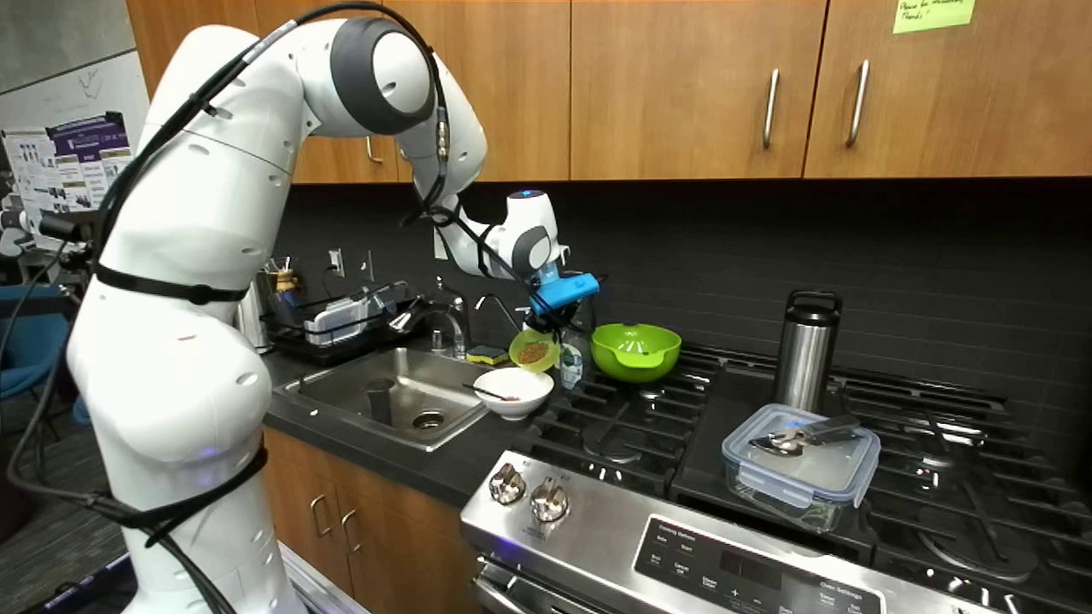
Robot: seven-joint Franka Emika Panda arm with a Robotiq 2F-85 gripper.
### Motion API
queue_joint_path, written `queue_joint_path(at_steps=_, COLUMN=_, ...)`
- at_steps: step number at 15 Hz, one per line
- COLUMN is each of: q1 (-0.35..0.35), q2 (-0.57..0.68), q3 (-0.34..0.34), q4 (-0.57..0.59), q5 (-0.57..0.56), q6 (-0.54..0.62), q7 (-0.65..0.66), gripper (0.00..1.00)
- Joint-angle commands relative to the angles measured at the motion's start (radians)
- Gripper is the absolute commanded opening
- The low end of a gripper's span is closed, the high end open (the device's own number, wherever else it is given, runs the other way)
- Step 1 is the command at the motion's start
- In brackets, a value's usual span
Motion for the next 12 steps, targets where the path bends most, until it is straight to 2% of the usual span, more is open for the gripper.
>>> queue_joint_path(at_steps=1, q1=-0.044, q2=-0.054, q3=0.043, q4=-0.065, q5=0.049, q6=0.064, q7=-0.059, gripper=0.01)
queue_joint_path(at_steps=7, q1=-0.099, q2=-0.091, q3=0.092, q4=-0.127, q5=0.116, q6=0.124, q7=-0.124, gripper=0.01)
queue_joint_path(at_steps=12, q1=-0.175, q2=-0.116, q3=0.171, q4=-0.19, q5=0.189, q6=0.185, q7=-0.22, gripper=0.01)
